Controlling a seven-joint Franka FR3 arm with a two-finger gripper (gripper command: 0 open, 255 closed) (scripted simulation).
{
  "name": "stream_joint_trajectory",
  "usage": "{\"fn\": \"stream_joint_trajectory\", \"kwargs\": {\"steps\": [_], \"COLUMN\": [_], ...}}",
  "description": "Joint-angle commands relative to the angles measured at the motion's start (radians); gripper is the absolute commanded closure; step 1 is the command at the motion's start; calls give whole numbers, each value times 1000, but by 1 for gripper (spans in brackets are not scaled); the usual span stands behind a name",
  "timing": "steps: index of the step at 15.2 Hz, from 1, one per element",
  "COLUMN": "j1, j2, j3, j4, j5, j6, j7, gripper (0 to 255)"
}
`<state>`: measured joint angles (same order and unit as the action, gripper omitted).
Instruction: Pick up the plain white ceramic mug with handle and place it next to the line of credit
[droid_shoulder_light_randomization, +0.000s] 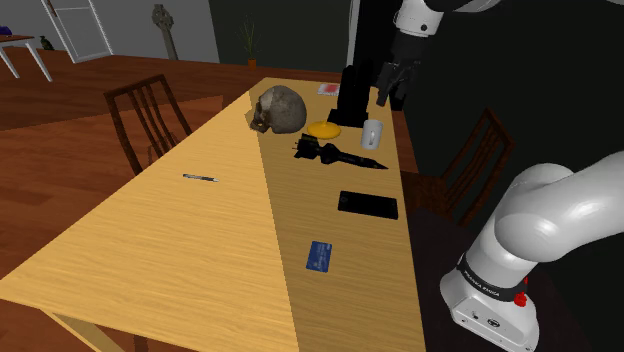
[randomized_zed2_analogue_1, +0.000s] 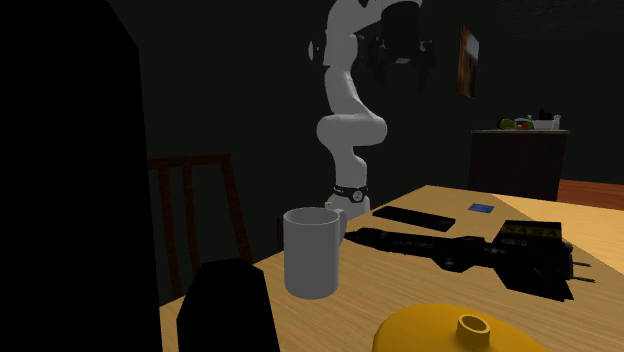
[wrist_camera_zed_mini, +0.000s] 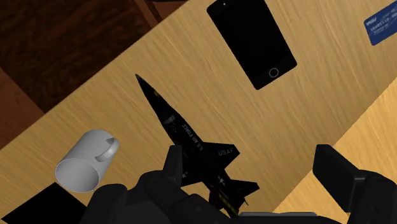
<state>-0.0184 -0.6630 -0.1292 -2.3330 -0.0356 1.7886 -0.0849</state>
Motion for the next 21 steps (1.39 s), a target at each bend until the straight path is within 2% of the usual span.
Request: {"fn": "stream_joint_trajectory", "kwargs": {"steps": [1, 11, 21], "j1": [-7, -39, -96], "j2": [66, 388, 766], "j3": [-30, -179, -282], "j4": [28, 163, 409], "j5": [-9, -6, 106], "j6": [28, 157, 210], "j7": [-29, -189, -372], "gripper": [0, 0, 0]}}
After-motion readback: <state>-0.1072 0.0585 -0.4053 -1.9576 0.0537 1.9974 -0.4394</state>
